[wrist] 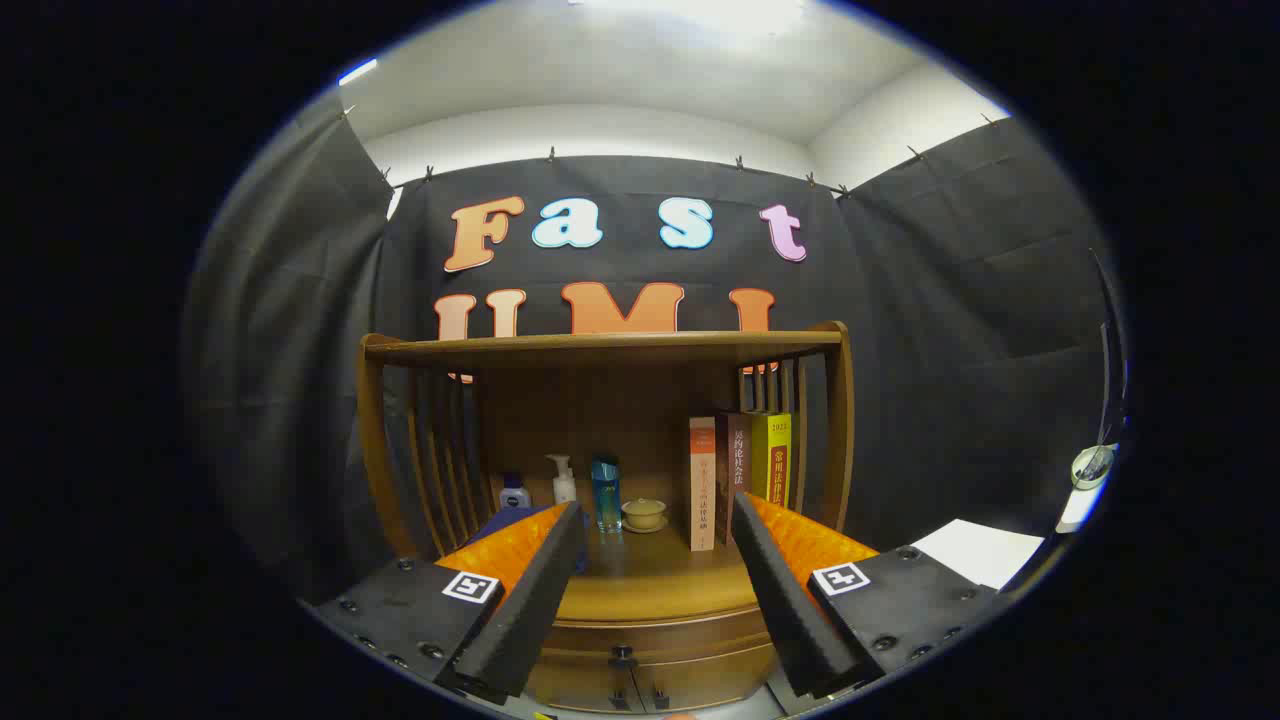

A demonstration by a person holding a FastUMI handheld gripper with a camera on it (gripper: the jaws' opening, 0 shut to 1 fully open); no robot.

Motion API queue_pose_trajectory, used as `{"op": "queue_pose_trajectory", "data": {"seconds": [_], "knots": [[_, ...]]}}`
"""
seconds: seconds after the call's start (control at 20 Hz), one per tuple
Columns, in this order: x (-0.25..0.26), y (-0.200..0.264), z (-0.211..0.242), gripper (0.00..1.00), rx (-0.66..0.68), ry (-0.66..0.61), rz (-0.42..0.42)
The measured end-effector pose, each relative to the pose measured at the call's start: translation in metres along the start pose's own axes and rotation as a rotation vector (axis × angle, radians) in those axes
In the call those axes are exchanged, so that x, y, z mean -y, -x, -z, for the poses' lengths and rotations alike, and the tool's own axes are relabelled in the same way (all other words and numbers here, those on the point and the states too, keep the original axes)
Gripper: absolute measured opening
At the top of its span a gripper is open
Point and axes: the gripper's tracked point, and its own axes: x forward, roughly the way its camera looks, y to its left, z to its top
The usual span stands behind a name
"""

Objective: Pull open the drawer, take out the items inside it, and place them on the countertop above the cabinet.

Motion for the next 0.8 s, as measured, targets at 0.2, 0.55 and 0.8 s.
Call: {"op": "queue_pose_trajectory", "data": {"seconds": [0.2, 0.55, 0.8], "knots": [[-0.007, 0.004, 0.0, 0.98, -0.007, 0.01, -0.012], [-0.017, 0.009, -0.009, 0.98, 0.002, 0.032, -0.03], [-0.012, 0.008, -0.007, 0.98, -0.004, 0.022, -0.025]]}}
